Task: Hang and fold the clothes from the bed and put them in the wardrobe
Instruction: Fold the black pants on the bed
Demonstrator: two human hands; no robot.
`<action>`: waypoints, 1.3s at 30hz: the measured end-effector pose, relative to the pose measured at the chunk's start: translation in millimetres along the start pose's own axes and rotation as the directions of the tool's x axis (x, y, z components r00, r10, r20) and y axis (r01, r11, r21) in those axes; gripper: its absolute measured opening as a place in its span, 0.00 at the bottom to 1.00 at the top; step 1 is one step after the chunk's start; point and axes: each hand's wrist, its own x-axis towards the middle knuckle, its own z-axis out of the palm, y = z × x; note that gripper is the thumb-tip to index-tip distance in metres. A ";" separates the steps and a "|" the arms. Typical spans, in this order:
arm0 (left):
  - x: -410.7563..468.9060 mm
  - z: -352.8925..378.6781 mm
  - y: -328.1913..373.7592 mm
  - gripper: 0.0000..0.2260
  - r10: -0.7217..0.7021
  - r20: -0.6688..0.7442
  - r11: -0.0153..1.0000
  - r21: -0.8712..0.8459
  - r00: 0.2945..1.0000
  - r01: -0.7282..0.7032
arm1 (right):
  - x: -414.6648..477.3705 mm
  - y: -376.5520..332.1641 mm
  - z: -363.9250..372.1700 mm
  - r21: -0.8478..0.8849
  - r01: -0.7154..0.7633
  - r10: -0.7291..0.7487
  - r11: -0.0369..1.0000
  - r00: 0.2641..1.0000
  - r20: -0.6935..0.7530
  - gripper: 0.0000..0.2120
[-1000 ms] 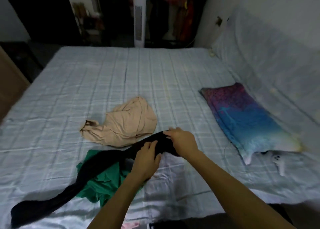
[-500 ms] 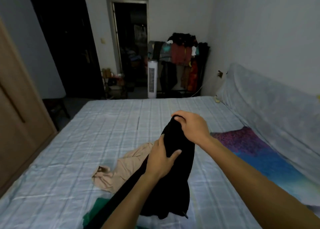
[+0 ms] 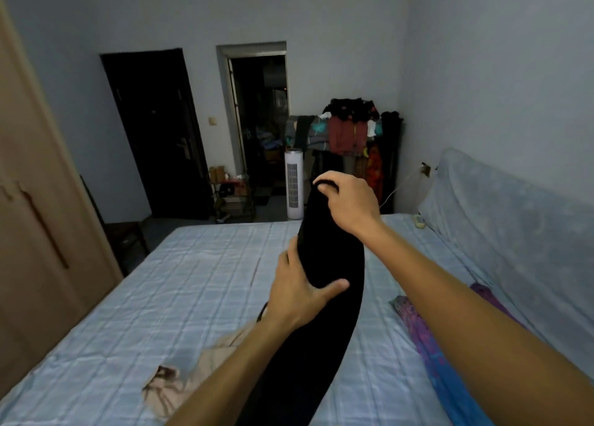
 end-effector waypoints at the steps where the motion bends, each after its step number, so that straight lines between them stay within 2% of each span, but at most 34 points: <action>1: 3.5 13.3 4.4 0.49 0.008 -0.029 0.998 0.056 1.000 -0.006 | 6.8 1.8 -4.1 -0.008 0.014 -0.014 1.000 1.000 -0.009 0.09; 4: 25.0 24.7 0.5 0.42 -0.094 -0.061 0.991 0.090 0.994 0.099 | 28.6 19.2 -25.6 -0.031 0.022 -0.023 0.999 0.998 -0.059 0.09; 6: 46.4 13.1 -13.1 0.27 -0.170 -0.076 0.975 0.132 0.983 0.179 | 45.0 37.2 -45.2 -0.031 0.012 -0.016 0.999 0.992 -0.125 0.09; 8: 68.3 -6.2 -22.7 0.10 -0.140 -0.061 0.954 0.259 0.988 0.151 | 58.9 54.7 -62.8 -0.009 0.008 -0.009 1.000 0.983 -0.184 0.08; 9: 79.9 -17.0 -24.5 0.06 -0.106 -0.048 0.944 0.310 0.993 0.115 | 64.6 62.0 -69.7 -0.010 0.004 -0.006 1.000 0.979 -0.202 0.08; 11: 107.4 -38.4 -21.4 0.06 -0.030 -0.030 0.924 0.380 0.999 0.039 | 73.6 75.0 -81.5 -0.046 -0.017 0.006 0.999 0.975 -0.223 0.09; 16: 175.2 -77.3 1.7 0.07 0.099 -0.064 0.911 0.408 0.993 -0.065 | 94.8 112.5 -101.3 -0.030 -0.002 -0.004 1.000 0.980 -0.197 0.09; 24: 257.1 -79.8 21.0 0.07 0.243 -0.045 0.841 0.508 0.969 -0.187 | 149.1 149.8 -86.0 -0.099 0.003 -0.016 0.995 0.991 -0.135 0.11; 27: 292.4 -78.2 22.4 0.07 0.274 -0.057 0.822 0.533 0.960 -0.203 | 180.3 162.1 -75.7 -0.220 -0.003 -0.007 0.975 0.999 -0.043 0.14; 29: 317.0 -75.5 19.5 0.08 0.291 -0.060 0.811 0.545 0.955 -0.213 | 203.6 171.7 -70.1 -0.288 0.010 0.010 0.958 0.998 0.069 0.15; 32: 355.6 -67.3 6.9 0.08 0.286 -0.016 0.780 0.584 0.958 -0.223 | 241.8 187.4 -54.2 -0.346 0.085 0.016 0.934 0.960 0.279 0.13; 34: 386.5 -63.4 -0.1 0.08 0.266 0.016 0.756 0.617 0.964 -0.219 | 275.3 199.2 -39.3 -0.390 0.100 0.038 0.915 0.943 0.331 0.12; 36: 425.3 -63.5 4.4 0.09 0.243 0.021 0.758 0.619 0.970 -0.204 | 318.5 206.7 -28.0 -0.452 0.124 0.015 0.883 0.956 0.292 0.11; 39: 485.1 -77.5 32.5 0.10 0.305 -0.074 0.774 0.601 0.949 -0.201 | 381.5 199.3 -29.5 -0.524 0.145 -0.140 0.839 0.989 0.049 0.11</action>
